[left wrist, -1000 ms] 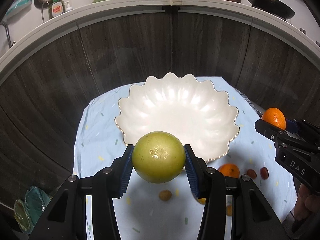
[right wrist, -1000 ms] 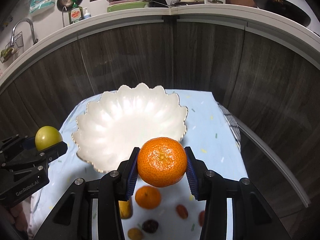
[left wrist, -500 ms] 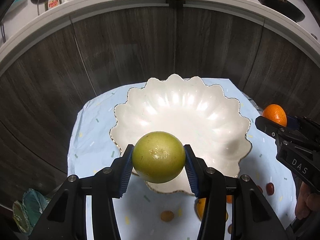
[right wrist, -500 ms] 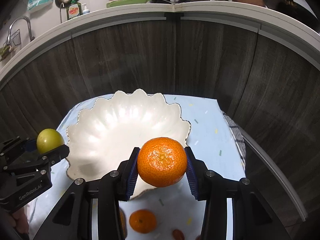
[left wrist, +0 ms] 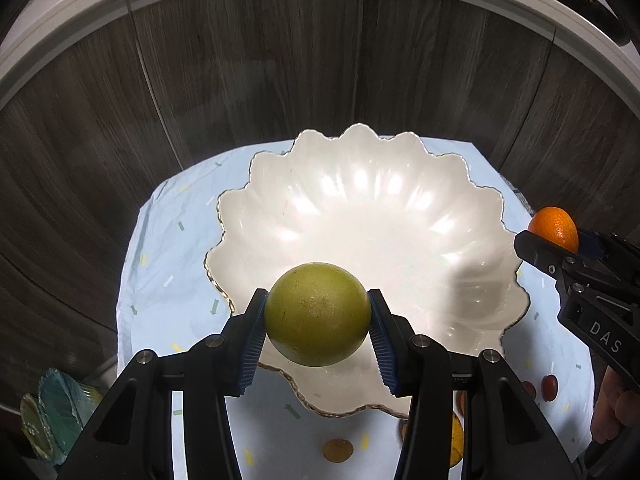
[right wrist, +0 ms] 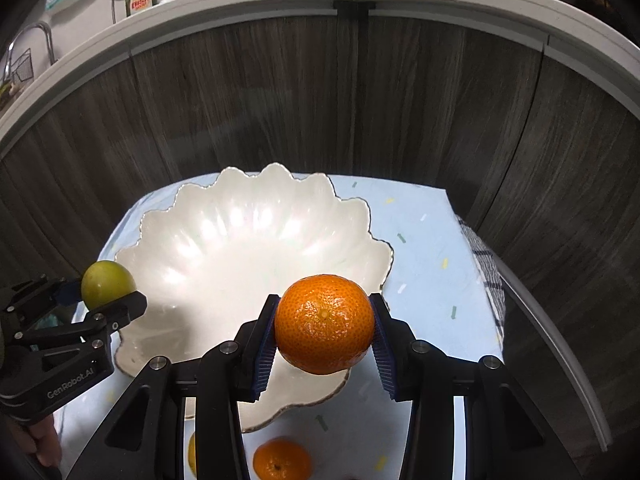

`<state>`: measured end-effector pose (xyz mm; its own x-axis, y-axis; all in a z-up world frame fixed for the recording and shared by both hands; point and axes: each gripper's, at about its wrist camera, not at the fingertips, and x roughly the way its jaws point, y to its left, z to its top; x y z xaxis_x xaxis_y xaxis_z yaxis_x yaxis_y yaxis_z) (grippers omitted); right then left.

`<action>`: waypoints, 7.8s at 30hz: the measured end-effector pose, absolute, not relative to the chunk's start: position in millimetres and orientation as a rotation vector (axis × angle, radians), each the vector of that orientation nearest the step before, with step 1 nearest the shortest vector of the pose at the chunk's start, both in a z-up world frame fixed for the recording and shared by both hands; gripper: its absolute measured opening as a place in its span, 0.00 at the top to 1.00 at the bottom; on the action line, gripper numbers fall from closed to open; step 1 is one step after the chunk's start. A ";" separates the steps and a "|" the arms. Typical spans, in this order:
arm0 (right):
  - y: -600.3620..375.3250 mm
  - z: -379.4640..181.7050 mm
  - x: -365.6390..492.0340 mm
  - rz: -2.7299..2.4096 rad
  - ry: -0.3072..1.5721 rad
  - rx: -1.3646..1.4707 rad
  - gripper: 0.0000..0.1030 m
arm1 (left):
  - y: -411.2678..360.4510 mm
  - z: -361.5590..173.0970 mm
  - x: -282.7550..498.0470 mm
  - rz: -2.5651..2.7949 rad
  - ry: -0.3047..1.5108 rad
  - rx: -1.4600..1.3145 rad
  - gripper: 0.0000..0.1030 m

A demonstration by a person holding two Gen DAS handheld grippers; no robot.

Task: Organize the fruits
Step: 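Open the left gripper over the bowl while the right gripper releases the mandarin into it, then move the left gripper toward the mango while the right gripper moves toward a red date, then close the left gripper on the mango while the right gripper grasps the red date, then lift the mango with the left gripper while the right gripper carries the date over the bowl, then open the left gripper to drop the mango in the bowl while the right gripper releases the date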

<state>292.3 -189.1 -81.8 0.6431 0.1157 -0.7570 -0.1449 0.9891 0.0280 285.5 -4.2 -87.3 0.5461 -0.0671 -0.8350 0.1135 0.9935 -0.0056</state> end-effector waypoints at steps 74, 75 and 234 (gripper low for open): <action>-213.0 -44.1 179.7 0.106 0.759 -0.002 0.23 | -25.7 -44.4 177.0 -0.087 0.913 0.105 0.15; -215.1 -45.7 178.4 0.102 0.761 -0.003 0.23 | -27.3 -45.8 175.9 -0.090 0.916 0.106 0.15; -152.1 -112.4 288.9 0.204 0.990 0.034 0.82 | 12.1 -92.1 322.0 -0.149 1.022 0.078 0.50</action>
